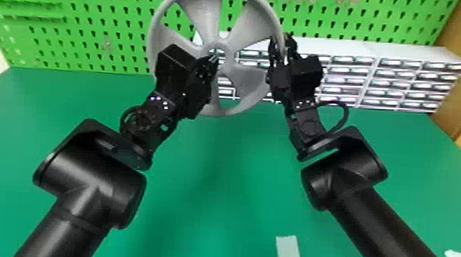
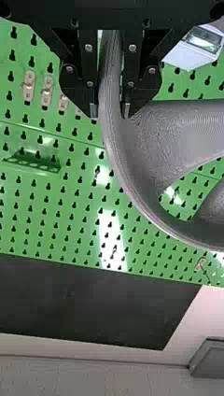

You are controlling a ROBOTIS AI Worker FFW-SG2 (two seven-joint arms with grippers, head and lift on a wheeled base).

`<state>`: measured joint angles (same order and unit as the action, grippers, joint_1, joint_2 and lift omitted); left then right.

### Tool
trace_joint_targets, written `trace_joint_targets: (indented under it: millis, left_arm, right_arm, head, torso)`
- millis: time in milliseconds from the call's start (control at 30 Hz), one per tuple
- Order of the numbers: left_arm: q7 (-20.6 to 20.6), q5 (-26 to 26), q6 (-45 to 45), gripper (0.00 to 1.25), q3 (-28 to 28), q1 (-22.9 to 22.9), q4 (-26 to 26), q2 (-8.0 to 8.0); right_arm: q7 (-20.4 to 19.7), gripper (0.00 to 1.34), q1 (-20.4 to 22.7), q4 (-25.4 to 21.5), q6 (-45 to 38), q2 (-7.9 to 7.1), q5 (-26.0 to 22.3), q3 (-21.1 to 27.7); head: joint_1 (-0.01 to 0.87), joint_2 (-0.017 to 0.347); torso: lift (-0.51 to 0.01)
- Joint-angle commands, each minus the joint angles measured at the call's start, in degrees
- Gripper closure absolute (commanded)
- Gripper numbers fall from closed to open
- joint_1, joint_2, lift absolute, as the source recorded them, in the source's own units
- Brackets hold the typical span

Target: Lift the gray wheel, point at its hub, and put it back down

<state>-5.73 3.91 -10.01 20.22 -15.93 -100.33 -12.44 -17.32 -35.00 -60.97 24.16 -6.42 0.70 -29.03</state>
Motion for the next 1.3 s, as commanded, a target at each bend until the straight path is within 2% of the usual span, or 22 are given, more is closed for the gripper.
trace_joint_targets:
  millis: [0,1267]
  left_arm:
    - [0.1,0.5,0.1,1.22,-0.2,0.0,0.5,0.04]
    - [0.1,0.6,0.9,1.22,-0.3,-0.3,1.1,-0.13]
  right_arm:
    - [0.1,1.3,0.0,-0.3,0.0,-0.08,-0.2,-0.1]
    - [0.4,1.3,0.5,-0.6,-0.2,-0.17,-0.4,-0.7]
  head:
    - [0.692,0.048]
    - [0.692,0.048]
  torso:
    - [-0.088]
    - [-0.088]
